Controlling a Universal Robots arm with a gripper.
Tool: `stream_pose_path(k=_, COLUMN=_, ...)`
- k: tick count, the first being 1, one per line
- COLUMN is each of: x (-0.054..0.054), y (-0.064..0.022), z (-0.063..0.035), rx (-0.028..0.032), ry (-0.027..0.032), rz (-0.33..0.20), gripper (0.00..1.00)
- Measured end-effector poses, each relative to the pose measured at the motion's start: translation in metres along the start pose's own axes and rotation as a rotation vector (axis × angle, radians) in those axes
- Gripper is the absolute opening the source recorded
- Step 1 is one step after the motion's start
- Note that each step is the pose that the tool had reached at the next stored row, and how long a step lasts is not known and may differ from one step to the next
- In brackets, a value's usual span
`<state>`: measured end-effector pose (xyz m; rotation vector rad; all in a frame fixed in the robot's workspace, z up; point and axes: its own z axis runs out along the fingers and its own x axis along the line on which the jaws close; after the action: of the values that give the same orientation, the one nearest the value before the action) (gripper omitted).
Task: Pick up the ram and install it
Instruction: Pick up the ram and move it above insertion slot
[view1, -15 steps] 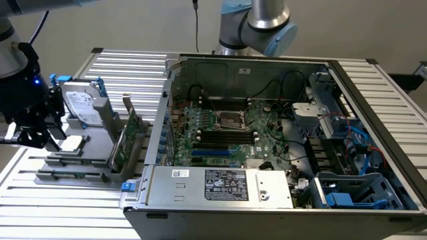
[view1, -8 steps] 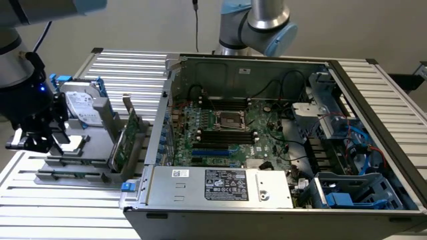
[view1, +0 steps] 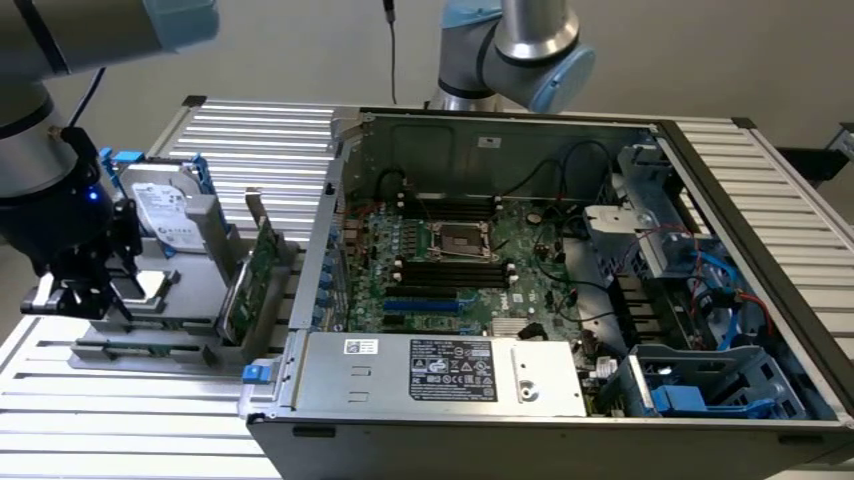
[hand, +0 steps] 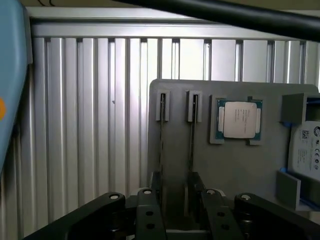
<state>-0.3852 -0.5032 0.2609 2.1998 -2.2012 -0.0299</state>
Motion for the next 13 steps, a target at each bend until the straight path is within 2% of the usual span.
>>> stream_pose_path(k=13, x=0.005, y=-0.0013, z=0.0236, rx=0.0000, ry=0.0000, rz=0.000, gripper=0.36)
